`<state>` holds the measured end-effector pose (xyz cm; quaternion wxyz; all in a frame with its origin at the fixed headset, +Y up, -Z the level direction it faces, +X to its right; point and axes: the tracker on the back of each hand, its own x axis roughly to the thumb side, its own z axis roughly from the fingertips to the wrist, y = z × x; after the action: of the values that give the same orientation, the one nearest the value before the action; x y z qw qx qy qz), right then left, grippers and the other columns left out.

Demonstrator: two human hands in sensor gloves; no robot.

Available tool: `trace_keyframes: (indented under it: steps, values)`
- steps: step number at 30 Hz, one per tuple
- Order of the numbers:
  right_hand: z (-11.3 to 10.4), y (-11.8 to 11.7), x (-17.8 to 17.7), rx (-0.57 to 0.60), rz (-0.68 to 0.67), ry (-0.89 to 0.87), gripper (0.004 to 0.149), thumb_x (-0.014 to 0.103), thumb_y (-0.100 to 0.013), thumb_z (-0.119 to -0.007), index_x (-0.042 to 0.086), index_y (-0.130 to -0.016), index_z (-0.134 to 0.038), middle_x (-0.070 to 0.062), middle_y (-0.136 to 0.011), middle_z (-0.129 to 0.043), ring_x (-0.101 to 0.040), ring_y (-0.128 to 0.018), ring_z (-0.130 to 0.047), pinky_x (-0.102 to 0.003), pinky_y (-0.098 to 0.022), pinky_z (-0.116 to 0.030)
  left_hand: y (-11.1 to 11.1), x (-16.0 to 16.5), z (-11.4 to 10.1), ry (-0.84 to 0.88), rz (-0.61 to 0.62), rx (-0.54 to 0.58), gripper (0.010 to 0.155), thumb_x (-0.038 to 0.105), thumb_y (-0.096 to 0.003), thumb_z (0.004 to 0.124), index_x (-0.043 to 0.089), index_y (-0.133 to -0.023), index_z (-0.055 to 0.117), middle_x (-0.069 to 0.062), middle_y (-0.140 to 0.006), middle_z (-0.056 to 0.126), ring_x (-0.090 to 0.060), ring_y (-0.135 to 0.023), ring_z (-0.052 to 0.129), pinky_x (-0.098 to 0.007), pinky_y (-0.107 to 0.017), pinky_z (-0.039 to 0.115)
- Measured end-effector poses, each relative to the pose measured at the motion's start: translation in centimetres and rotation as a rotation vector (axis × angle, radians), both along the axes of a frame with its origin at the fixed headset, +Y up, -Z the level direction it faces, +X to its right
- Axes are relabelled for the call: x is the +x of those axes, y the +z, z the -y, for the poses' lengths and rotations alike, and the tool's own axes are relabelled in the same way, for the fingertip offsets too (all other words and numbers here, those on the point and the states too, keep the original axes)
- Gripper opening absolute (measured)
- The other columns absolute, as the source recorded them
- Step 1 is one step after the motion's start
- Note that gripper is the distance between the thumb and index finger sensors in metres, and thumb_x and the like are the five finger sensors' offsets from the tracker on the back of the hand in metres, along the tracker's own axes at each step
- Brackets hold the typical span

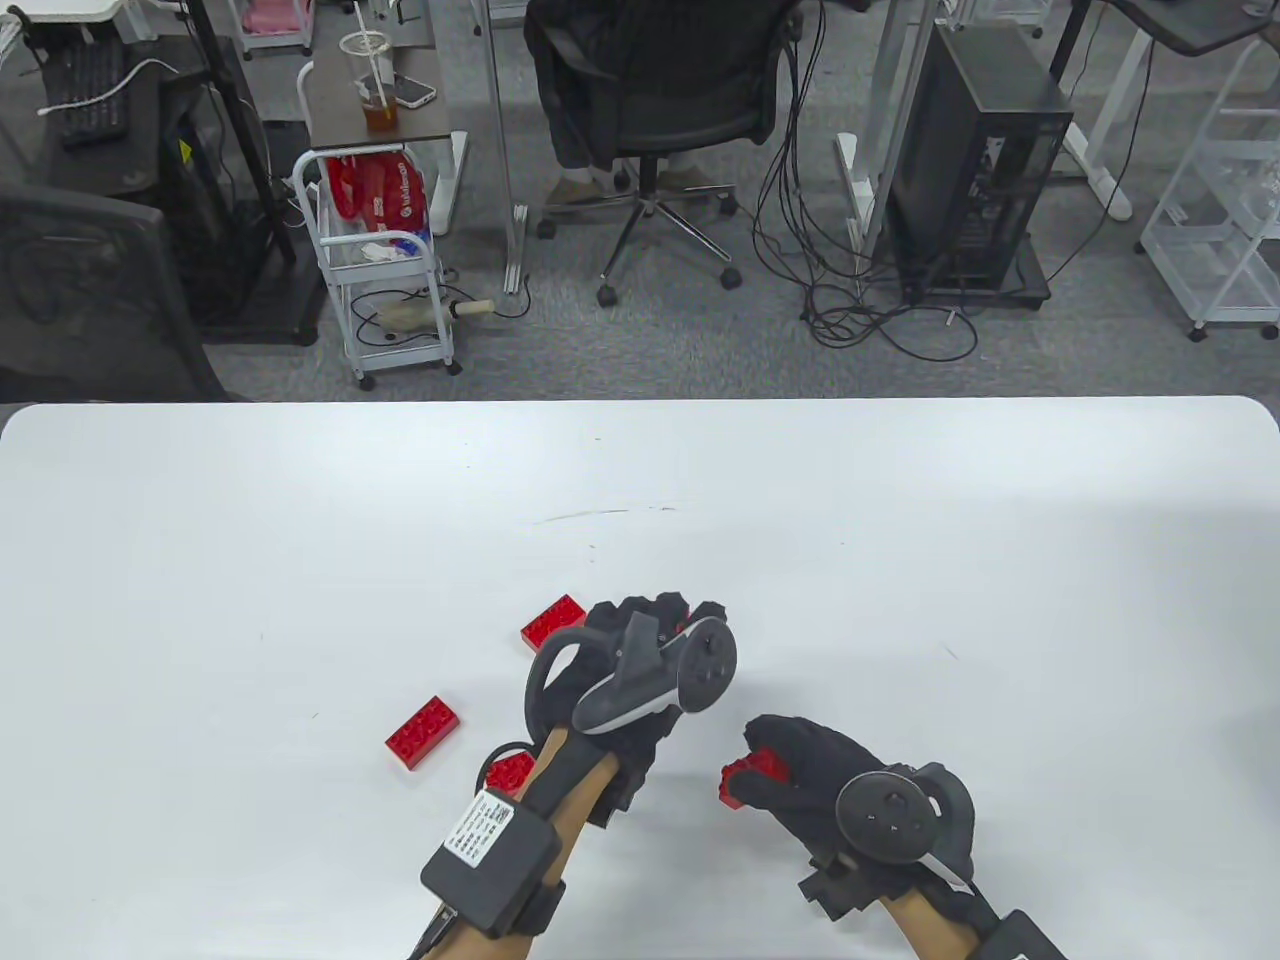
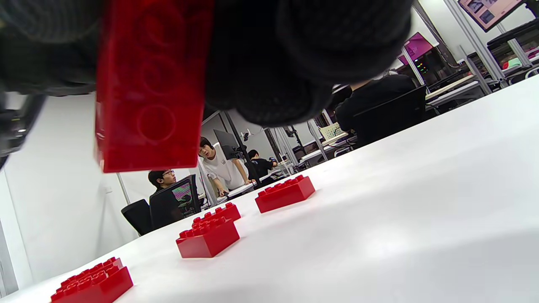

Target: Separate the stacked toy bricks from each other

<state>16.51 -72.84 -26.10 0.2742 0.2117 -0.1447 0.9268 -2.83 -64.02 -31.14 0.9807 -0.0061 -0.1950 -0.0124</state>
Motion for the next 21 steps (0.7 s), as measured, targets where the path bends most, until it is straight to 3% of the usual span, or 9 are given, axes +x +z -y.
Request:
trace_keyframes:
  steps: [4, 9, 17, 21]
  values:
    - [0.0, 0.1, 0.0, 0.005, -0.005, 0.000, 0.069, 0.070, -0.042, -0.062, 0.021, -0.088, -0.078, -0.003, -0.070, -0.093, -0.020, -0.047, -0.102, -0.029, -0.028, -0.092, 2.8, -0.8, 0.5, 0.034, 0.029, 0.014, 0.078, 0.051, -0.0409, 0.083, 0.042, -0.113, 0.053, 0.000, -0.118, 0.066, -0.029, -0.104, 0.075, -0.054, -0.079, 0.060]
    - [-0.2, 0.4, 0.1, 0.041, -0.012, 0.011, 0.069, 0.069, -0.042, -0.062, 0.021, -0.089, -0.077, -0.003, -0.071, -0.093, -0.020, -0.047, -0.102, -0.030, -0.028, -0.092, 4.6, -3.0, 1.6, 0.105, -0.009, 0.082, 0.077, 0.051, -0.0414, 0.083, 0.042, -0.112, 0.054, 0.000, -0.117, 0.067, -0.028, -0.103, 0.076, -0.054, -0.079, 0.060]
    - [-0.1, 0.4, -0.1, 0.029, -0.025, 0.015, 0.069, 0.069, -0.042, -0.062, 0.021, -0.090, -0.077, -0.004, -0.072, -0.093, -0.020, -0.048, -0.102, -0.031, -0.030, -0.093, 5.5, -6.0, 5.1, 0.175, -0.066, 0.110, 0.076, 0.051, -0.0414, 0.083, 0.043, -0.112, 0.055, 0.002, -0.116, 0.070, -0.027, -0.102, 0.078, -0.054, -0.078, 0.061]
    - [0.0, 0.3, 0.0, 0.024, -0.020, 0.009, 0.069, 0.068, -0.042, -0.063, 0.021, -0.091, -0.076, -0.004, -0.073, -0.093, -0.020, -0.049, -0.103, -0.032, -0.031, -0.093, 5.4, -7.0, 5.7, 0.152, -0.088, 0.127, 0.076, 0.051, -0.0411, 0.083, 0.043, -0.111, 0.055, 0.002, -0.115, 0.071, -0.026, -0.102, 0.079, -0.054, -0.079, 0.061]
